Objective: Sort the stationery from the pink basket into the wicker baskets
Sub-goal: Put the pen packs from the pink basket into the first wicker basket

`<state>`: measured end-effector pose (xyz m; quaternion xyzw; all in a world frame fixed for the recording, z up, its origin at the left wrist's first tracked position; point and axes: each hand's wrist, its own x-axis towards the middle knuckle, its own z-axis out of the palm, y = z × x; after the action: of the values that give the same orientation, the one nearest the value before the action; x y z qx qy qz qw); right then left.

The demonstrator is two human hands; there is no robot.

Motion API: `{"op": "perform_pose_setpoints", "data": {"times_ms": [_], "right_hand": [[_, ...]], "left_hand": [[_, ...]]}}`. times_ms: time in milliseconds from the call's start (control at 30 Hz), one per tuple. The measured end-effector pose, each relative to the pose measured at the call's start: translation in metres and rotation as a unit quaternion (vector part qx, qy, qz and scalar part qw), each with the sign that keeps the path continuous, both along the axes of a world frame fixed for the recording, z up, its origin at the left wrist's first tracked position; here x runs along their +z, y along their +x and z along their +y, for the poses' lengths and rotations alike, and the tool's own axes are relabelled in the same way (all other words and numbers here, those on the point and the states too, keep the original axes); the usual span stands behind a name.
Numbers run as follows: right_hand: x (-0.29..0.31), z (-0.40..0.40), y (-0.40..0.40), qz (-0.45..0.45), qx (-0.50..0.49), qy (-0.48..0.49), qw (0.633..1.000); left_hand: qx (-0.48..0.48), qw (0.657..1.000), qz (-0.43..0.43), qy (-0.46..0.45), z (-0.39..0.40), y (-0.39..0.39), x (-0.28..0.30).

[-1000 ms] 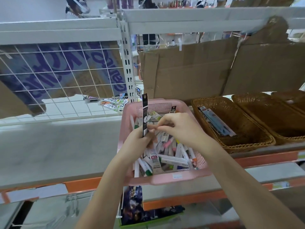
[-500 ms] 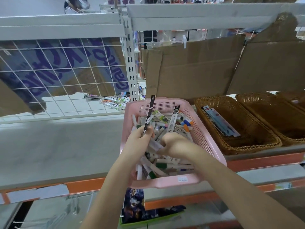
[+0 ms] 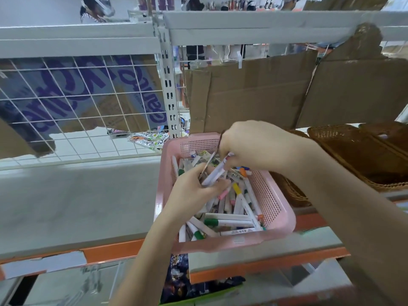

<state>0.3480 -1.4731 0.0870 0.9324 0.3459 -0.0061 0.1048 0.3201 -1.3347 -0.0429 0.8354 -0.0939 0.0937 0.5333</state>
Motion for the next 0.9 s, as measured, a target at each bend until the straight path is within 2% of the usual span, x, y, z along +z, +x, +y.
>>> {"op": "perform_pose_setpoints", "data": {"times_ms": [100, 300, 433, 567, 667, 900], "right_hand": [[0.003, 0.007, 0.005, -0.006, 0.027, 0.056, 0.998], [-0.010, 0.001, 0.021, 0.014, -0.004, 0.111, 0.994], [-0.027, -0.019, 0.039, 0.095, -0.072, 0.173, 0.978], [-0.081, -0.013, 0.061, 0.140, -0.170, 0.185, 0.958], [-0.111, -0.005, 0.081, 0.129, -0.251, 0.188, 0.941], [-0.139, 0.011, 0.102, 0.094, -0.295, 0.226, 0.924]], "left_hand": [[-0.001, 0.999, 0.025, -0.042, -0.005, 0.000, 0.004], [0.045, 0.994, 0.088, -0.041, -0.010, 0.002, 0.001], [0.097, 0.987, 0.119, -0.045, -0.004, 0.002, -0.002], [0.154, 0.971, 0.136, -0.124, 0.000, 0.004, -0.002], [0.152, 0.970, 0.137, -0.133, 0.000, 0.003, -0.003], [0.142, 0.967, 0.145, -0.152, -0.001, 0.004, -0.002]]}}
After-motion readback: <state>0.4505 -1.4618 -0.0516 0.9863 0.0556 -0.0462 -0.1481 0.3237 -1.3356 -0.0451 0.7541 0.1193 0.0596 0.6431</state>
